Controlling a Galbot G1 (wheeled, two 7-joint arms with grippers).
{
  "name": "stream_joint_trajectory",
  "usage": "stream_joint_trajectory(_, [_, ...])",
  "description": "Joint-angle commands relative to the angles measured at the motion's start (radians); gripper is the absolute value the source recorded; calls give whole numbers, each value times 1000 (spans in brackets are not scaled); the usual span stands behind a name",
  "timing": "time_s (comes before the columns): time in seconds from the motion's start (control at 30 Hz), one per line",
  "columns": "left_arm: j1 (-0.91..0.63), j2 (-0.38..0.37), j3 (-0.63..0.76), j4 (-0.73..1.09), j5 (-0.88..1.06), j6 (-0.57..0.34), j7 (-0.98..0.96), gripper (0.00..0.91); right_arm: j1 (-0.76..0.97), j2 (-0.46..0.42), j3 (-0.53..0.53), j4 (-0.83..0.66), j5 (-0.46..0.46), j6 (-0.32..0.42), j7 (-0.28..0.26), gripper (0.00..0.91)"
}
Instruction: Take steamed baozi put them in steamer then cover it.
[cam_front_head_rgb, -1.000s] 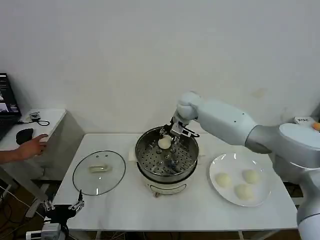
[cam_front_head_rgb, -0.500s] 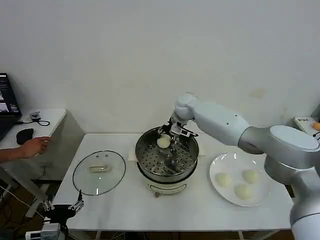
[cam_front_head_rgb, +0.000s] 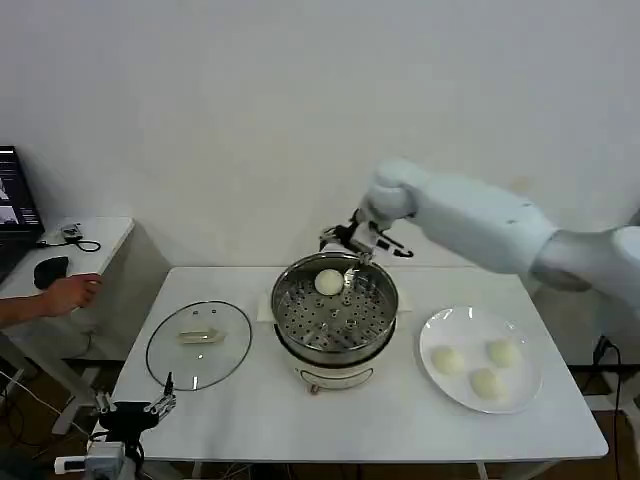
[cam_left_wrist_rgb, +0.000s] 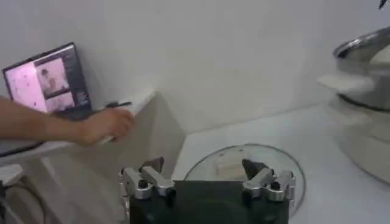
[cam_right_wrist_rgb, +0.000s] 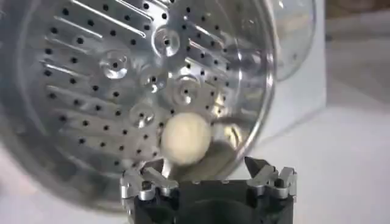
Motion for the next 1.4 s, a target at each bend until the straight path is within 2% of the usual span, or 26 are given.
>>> stream_joint_trajectory(0.03, [-18,14,39,-15,6,7,5,907,106,-479,-48,319,152,-282,-45,907])
stream_joint_trajectory(0.17, [-25,26,59,-22,6,3,10,907,57,-659,-27,438,197,-422,-36,907])
stream_joint_trajectory(0.2, [-27,30,60,-23,6,2,11,907,51,-666,-24,442,197,-431,-37,907])
stream_joint_trajectory(0.23, [-30,39,62,-25,3,1,12,907,21,-734,-19,480,195,-445,-38,907])
stream_joint_trajectory(0.33, [-37,60,62,-25,1,-1,15,907,-48,-830,-3,526,206,-473,-32,907])
stream_joint_trajectory(0.4, [-41,69,64,-23,2,-1,17,907,-123,-864,29,541,211,-481,-26,907])
stream_joint_trajectory(0.5, [-51,76,71,-10,4,-1,18,907,-346,-895,220,545,198,-496,-11,907])
stream_joint_trajectory(0.53, [-53,75,74,-8,6,-1,19,907,-474,-899,329,540,189,-503,-8,907])
stream_joint_trajectory(0.6, [-52,72,77,-6,14,-2,21,907,-590,-877,377,521,163,-516,4,907])
stream_joint_trajectory(0.67, [-51,75,74,-8,16,-1,22,907,-715,-862,499,510,142,-525,8,907])
stream_joint_trajectory(0.9, [-42,81,31,0,2,2,23,907,-762,-728,476,434,129,-537,21,907])
stream_joint_trajectory(1.2, [-28,67,8,2,5,1,21,907,-703,-571,416,283,116,-552,27,907])
stream_joint_trajectory(1.4, [-24,60,-1,9,6,-1,20,907,-684,-475,397,171,101,-542,13,907])
